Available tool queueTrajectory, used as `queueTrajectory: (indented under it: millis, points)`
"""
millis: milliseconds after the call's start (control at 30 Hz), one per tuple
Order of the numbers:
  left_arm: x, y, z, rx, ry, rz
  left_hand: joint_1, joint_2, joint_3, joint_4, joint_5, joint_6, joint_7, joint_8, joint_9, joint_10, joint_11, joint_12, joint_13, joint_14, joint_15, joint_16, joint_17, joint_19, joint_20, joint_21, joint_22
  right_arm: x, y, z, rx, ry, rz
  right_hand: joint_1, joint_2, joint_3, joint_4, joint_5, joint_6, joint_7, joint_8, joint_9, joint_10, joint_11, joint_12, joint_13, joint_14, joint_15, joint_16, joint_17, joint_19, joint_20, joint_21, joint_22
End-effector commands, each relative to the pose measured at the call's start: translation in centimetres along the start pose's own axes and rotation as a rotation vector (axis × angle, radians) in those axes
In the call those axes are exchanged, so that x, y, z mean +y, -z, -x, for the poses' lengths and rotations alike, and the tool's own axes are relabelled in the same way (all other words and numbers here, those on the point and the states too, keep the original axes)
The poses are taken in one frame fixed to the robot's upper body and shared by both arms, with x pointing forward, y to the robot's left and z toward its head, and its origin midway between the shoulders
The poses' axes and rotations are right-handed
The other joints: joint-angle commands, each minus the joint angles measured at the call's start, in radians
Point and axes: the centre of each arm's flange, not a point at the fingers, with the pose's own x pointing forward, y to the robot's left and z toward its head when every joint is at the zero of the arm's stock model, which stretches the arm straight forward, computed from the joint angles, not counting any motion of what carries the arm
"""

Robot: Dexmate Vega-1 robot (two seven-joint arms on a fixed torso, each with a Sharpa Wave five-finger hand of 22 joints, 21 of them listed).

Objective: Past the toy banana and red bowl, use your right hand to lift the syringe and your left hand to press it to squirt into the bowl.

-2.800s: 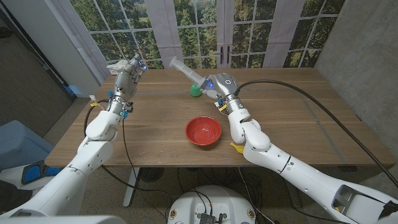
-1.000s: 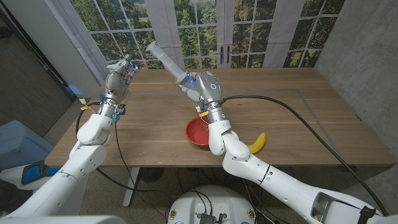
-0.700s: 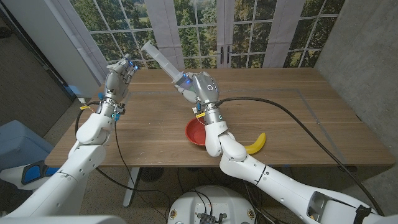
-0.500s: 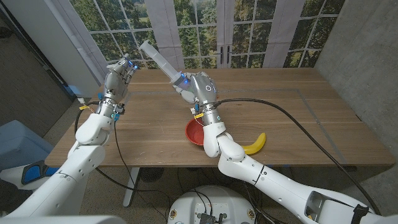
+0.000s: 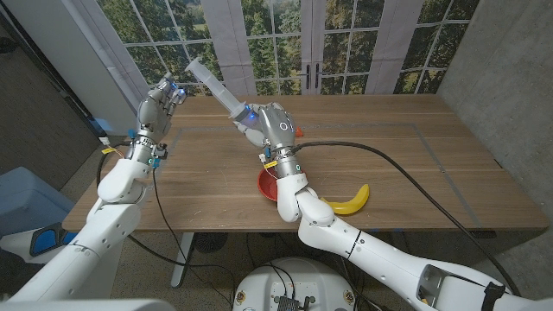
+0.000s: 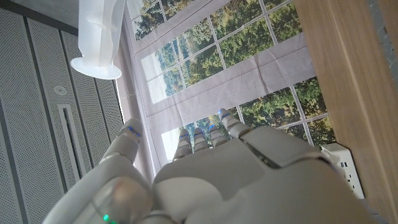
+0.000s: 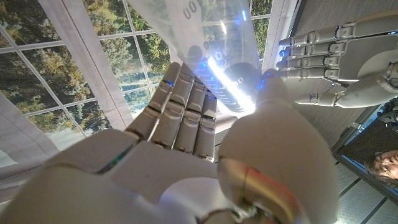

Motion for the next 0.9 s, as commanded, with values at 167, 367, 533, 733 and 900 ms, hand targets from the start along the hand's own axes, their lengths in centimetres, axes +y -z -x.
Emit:
queueTrajectory:
  millis: [167,367,533,733,900]
  points:
    - [1.1,-3.9,-1.1,-0.058,0.009,-0.068,0.007,0.019,-0.002,-0.003,0.0,0.011,-0.003,0.002,0.003,0.008,-0.003,0.004,0.002,0.004,-0.047,0.0,0.002,0.008,-0.068,0.002,0.003,1.4,-0.5,0.8,-0.028,0.001,-0.026,0.12,0.109,0.012,0.015,0.001,0.207,-0.187,0.005,0.005,0.176,-0.164,-0.006,0.003,0.037,-0.118,-0.004,0.006,-0.01,-0.152,0.008,0.002]
    - [1.2,-5.6,-1.9,-0.083,0.027,-0.09,0.005,0.019,-0.002,-0.002,0.0,0.011,-0.003,0.002,0.003,0.009,-0.002,0.004,0.002,0.007,-0.046,0.001,0.003,0.009,-0.066,0.003,0.003,1.9,-0.1,1.1,-0.035,0.005,-0.024,0.119,0.11,0.01,0.016,-0.001,0.208,-0.188,0.003,0.005,0.18,-0.164,-0.008,0.004,0.037,-0.116,-0.006,0.009,-0.015,-0.153,0.01,0.001]
    - [1.3,-6.8,-2.1,-0.097,0.041,-0.102,0.0,0.016,-0.005,-0.001,0.0,0.012,-0.004,0.002,0.003,0.012,-0.003,0.005,0.002,0.016,-0.04,0.004,0.004,0.011,-0.059,0.003,0.003,2.5,0.5,1.1,-0.037,0.012,-0.02,0.118,0.11,0.008,0.018,-0.002,0.209,-0.189,0.002,0.005,0.18,-0.164,-0.008,0.007,0.036,-0.116,-0.009,0.011,-0.025,-0.154,0.008,0.0]
    - [1.5,-7.8,-2.1,-0.11,0.051,-0.086,-0.008,0.009,-0.009,0.001,0.0,0.018,-0.007,0.003,0.003,0.015,-0.005,0.005,0.002,0.024,-0.037,0.007,0.005,0.014,-0.057,0.004,0.003,3.0,1.0,1.2,-0.065,0.029,-0.014,0.12,0.109,0.006,0.017,-0.004,0.209,-0.191,-0.001,0.006,0.181,-0.164,-0.011,0.009,0.033,-0.117,-0.013,0.013,-0.033,-0.153,0.008,-0.002]
    - [1.6,-8.8,-2.7,-0.115,0.073,-0.104,-0.014,0.009,-0.011,0.004,0.001,0.029,-0.011,0.007,0.003,0.018,-0.006,0.006,0.001,0.028,-0.037,0.007,0.006,0.017,-0.056,0.005,0.003,3.4,1.3,1.2,-0.078,0.026,-0.009,0.119,0.11,0.005,0.019,-0.005,0.21,-0.195,-0.002,0.006,0.18,-0.164,-0.014,0.009,0.031,-0.116,-0.016,0.014,-0.034,-0.152,0.009,-0.004]
